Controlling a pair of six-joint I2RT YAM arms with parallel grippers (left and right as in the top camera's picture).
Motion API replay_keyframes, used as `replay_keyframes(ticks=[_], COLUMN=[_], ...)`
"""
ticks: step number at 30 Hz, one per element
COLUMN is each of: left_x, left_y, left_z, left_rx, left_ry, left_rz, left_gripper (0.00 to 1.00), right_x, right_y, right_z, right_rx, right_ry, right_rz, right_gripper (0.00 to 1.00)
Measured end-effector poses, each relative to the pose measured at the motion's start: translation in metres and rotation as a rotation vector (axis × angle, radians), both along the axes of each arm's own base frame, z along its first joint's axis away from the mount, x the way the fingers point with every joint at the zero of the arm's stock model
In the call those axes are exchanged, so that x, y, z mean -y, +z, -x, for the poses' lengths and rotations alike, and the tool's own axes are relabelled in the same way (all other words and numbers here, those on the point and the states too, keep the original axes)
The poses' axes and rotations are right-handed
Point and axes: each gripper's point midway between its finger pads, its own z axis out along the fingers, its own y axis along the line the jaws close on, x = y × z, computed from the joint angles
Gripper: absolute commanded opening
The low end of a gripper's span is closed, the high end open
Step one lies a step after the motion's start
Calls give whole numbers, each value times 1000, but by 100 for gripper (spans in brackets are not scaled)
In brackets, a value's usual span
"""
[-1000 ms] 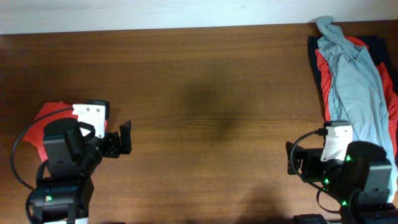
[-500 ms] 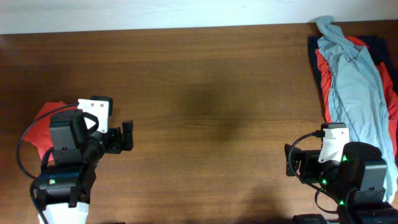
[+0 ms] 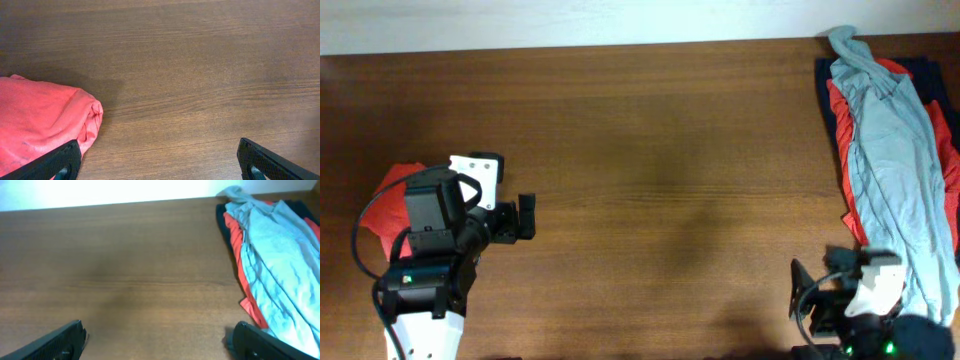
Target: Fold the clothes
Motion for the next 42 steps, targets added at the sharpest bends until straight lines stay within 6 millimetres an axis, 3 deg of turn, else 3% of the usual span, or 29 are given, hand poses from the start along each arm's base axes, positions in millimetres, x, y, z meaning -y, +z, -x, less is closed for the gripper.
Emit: replay_keyframes(ticks=[4,11,13,14,16,17,42], left_x=[0,0,0,0,0,0,2], left_y=[-1,-2,-3,-2,-2,-2,-3], left_z=[0,0,0,0,0,0,1], left_rx=[-2,-8,-8,-6,-7,-6,-11], left_ry=[0,0,0,0,0,0,-7], left_rz=[0,1,0,0,0,0,-4], left_gripper=[99,99,99,99,99,99,99], right_x=[1,0,0,0,1,1,3], right_y=[-11,-22,-27,-42,-86,-92,-92], right_z=[-8,-76,-85,-90,-94,-95,-95], right_rx=[146,422,494,480,365,355,353], right_ry=[-5,-8,-8,-8,-11,-17,-23], right_rz=[-1,-5,-7,-7,-4,-3,-1], right_gripper=[99,98,99,99,99,99,99])
